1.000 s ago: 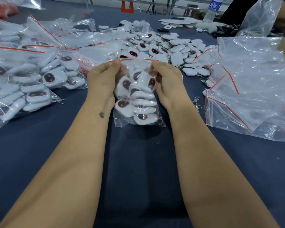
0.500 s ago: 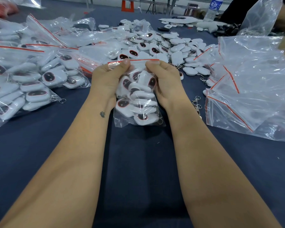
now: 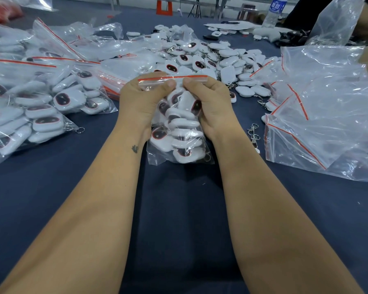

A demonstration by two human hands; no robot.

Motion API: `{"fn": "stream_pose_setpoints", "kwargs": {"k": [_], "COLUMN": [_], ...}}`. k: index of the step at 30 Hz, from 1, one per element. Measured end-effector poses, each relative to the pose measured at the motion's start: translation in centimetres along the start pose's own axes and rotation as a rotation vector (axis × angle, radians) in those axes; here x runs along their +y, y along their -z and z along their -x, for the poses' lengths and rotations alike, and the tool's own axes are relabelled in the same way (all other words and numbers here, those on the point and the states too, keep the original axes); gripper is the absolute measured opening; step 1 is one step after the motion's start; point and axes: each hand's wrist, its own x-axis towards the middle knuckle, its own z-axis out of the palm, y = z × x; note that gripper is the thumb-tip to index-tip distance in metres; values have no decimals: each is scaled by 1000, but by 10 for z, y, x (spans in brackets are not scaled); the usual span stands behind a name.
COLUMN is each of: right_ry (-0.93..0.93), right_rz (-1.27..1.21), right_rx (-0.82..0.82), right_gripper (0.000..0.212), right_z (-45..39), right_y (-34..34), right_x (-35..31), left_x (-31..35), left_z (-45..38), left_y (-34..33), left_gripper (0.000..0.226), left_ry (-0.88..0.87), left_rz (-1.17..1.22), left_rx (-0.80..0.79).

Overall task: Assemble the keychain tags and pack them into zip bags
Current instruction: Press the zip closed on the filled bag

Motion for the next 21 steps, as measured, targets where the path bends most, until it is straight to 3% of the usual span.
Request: {"fn": "stream_pose_setpoints", "kwargs": {"k": [8, 21], "right_ry": [81, 116], "right_rz": [100, 202], "right_rx": [65, 118], "right_gripper": [39, 45], "right_z": [4, 5], "right_y": [-1, 1], "right_x": [0, -1], "left_x": [-6, -10], "left_z": [-2, -6], "left_y": [-2, -1], "left_gripper": [23, 9], "left_ry": [-174, -116], "left_rz": [-235, -323], "left_rx": [-42, -63]}}
